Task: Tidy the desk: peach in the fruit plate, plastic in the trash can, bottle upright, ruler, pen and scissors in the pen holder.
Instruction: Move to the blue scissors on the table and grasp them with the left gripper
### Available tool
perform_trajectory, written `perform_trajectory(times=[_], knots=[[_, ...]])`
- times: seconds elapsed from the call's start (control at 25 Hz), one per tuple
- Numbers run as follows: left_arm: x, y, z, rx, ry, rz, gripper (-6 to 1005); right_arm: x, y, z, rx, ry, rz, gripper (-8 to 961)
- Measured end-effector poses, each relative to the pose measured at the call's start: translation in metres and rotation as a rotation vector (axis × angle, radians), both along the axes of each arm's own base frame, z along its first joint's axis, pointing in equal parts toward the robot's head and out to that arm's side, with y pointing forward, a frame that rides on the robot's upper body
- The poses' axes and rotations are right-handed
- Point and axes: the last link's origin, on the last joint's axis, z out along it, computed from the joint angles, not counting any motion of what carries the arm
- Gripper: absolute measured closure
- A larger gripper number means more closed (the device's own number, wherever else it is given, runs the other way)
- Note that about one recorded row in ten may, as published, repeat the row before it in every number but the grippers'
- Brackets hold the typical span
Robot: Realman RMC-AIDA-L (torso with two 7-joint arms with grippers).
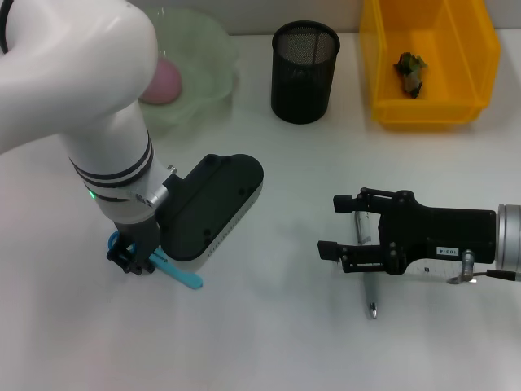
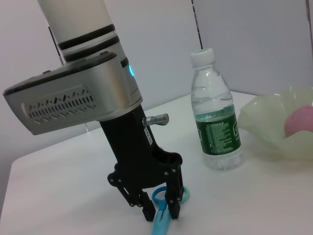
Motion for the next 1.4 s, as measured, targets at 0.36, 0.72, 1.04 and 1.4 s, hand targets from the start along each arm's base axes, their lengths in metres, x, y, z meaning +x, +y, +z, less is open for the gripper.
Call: perform_trajectory(times=[0.36, 0.72, 1.04, 1.4], knots=[[-0.0011, 0.002, -0.0021, 0.001, 0.009, 0.002, 666, 0.0005, 0.0002, 0.0004, 0.002, -0.002, -0.001, 125], [-0.0006, 0.0022, -0.0024, 0.0, 0.011, 0.0, 678, 0.0006, 0.0001, 0.0004, 0.002, -0.002, -0.001, 125], [-0.0006, 0.0017, -0.0028, -0.003, 0.011, 0.0, 688, 0.0006, 0.0001, 0.0004, 0.002, -0.002, -0.001, 124], [0.0007, 0.0014, -0.0029, -0.009, 0.008, -0.008, 771, 0.0009, 0.0003, 0.0011, 0.009, -0.004, 0.008, 124]])
